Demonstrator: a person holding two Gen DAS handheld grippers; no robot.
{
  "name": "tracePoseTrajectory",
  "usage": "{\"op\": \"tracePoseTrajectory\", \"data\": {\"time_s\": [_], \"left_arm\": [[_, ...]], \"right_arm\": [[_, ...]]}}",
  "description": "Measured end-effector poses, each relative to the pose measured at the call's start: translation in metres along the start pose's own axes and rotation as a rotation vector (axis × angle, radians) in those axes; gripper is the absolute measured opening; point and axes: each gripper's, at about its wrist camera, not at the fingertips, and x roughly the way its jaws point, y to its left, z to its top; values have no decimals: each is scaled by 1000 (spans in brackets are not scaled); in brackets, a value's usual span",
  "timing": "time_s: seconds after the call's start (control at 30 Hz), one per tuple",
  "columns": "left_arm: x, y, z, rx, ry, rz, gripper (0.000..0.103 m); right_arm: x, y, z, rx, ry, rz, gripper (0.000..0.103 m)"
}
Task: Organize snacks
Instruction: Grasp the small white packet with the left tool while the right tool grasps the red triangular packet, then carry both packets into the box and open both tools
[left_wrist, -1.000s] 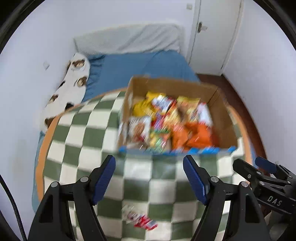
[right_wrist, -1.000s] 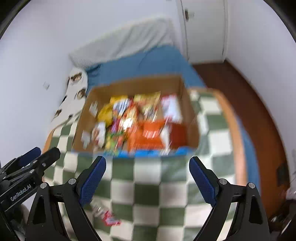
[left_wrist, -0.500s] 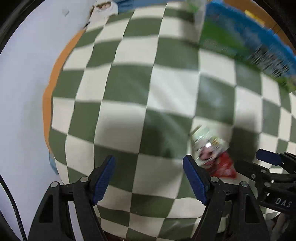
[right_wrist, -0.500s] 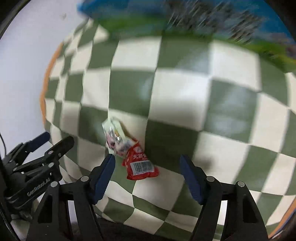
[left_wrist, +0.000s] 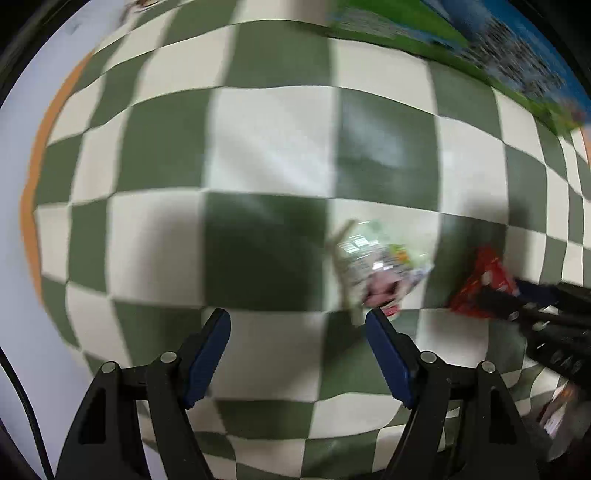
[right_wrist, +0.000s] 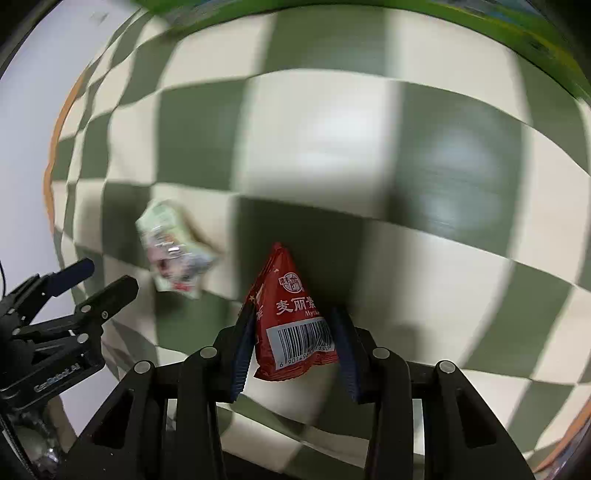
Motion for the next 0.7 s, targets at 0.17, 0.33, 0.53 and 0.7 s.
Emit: {"op": "tracePoseTrajectory", "data": {"time_s": [0.17,0.33,0.53,0.7], "left_arm": [[17,-33,16,107,17,-25,74],[30,-51,18,143,35,-32,51],[33,-71,16,122,28,-32,54],[32,-76,16,130,41,-9,51]], "right_arm": [[-17,-44,-5,91,-30,-25,44],[-14,-60,-9,147,-49,-15,44],[-1,-67,-16,205,-69,8,48],[0,-71,-16,187,-69,-15,44]]}}
